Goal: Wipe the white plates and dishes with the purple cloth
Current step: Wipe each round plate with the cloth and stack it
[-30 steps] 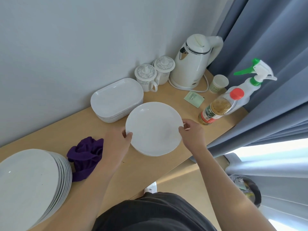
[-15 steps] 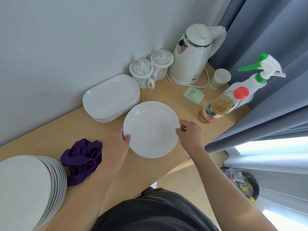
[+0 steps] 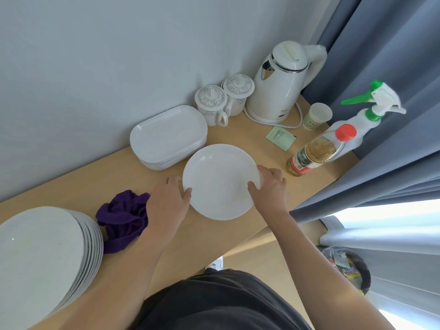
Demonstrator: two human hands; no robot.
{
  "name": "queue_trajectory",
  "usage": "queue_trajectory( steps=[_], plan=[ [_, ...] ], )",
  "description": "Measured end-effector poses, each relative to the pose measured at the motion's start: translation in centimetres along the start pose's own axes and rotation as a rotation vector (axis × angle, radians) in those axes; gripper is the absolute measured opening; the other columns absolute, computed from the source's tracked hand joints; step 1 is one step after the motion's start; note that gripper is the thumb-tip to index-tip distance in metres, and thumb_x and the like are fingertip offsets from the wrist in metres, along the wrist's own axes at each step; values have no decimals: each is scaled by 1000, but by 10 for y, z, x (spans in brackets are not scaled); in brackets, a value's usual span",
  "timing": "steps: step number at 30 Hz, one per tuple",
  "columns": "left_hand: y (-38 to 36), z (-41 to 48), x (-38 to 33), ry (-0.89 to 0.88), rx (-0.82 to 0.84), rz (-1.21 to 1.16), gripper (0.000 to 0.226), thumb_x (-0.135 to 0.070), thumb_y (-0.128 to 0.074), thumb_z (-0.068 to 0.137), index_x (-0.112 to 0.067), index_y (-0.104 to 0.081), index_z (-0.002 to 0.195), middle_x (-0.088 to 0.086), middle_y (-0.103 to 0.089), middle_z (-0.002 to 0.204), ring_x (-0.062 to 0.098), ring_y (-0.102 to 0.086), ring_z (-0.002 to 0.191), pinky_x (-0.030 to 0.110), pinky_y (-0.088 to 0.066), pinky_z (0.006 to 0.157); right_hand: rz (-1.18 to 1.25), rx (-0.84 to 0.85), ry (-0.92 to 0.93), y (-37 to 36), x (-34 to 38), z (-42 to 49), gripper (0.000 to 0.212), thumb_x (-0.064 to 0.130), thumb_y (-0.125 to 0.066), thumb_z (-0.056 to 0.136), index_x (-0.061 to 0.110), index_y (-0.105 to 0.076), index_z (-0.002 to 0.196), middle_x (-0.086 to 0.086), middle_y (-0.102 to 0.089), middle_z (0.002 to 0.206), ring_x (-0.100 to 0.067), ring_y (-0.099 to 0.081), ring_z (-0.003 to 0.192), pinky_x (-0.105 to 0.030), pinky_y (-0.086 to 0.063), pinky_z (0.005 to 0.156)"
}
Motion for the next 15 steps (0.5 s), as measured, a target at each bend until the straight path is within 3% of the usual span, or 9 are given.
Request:
queue_trajectory(
  steps=[3, 6, 9, 12, 15],
  plan=[
    [14, -11, 5, -34, -70, -1, 26, -33, -57, 95, -16, -61, 114, 2, -59, 106, 24, -59, 93, 37, -49, 66, 31, -46, 134, -2, 34, -13, 46, 21, -61, 95, 20, -53, 141, -5, -44, 139, -28, -39, 126, -39, -38, 108],
    [35, -23, 20, -46, -137, -14, 25, -31, -58, 95, -14, -64, 113, 1, -59, 109, 22, -59, 95, 35, -48, 66, 88, -35, 328, -16, 79, -28, 38, 16, -64, 92, 15, -61, 130, -7, -51, 134, -27, -49, 123, -32, -37, 107],
    [64, -37, 46, -24, -240, -62, 20, -27, -61, 94, -16, -66, 110, -1, -59, 109, 20, -59, 97, 33, -47, 69, 150, 74, 446, -40, 121, -49, 38, 15, -64, 92, 16, -61, 130, -4, -53, 130, -21, -52, 118, -25, -39, 99],
    [96, -49, 75, 6, -323, -78, 18, -26, -59, 94, -19, -66, 109, -3, -58, 109, 19, -58, 97, 35, -50, 72, 133, 178, 571, -70, 157, -68, 41, 15, -65, 90, 15, -61, 130, -4, -54, 126, -18, -53, 115, -29, -42, 100],
    [125, -65, 104, 5, -400, -58, 21, -26, -60, 94, -17, -68, 110, -1, -61, 108, 22, -59, 98, 38, -53, 75, 88, 294, 631, -105, 183, -86, 39, 20, -64, 92, 18, -60, 131, -3, -52, 131, -16, -51, 119, -20, -35, 100]
  ],
)
Point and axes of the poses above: each hand's wrist, its own z-axis towards the middle knuckle, its own y-axis out of the back of the hand, x = y × z, the point moved 5 cm from there along z, towards the middle knuckle
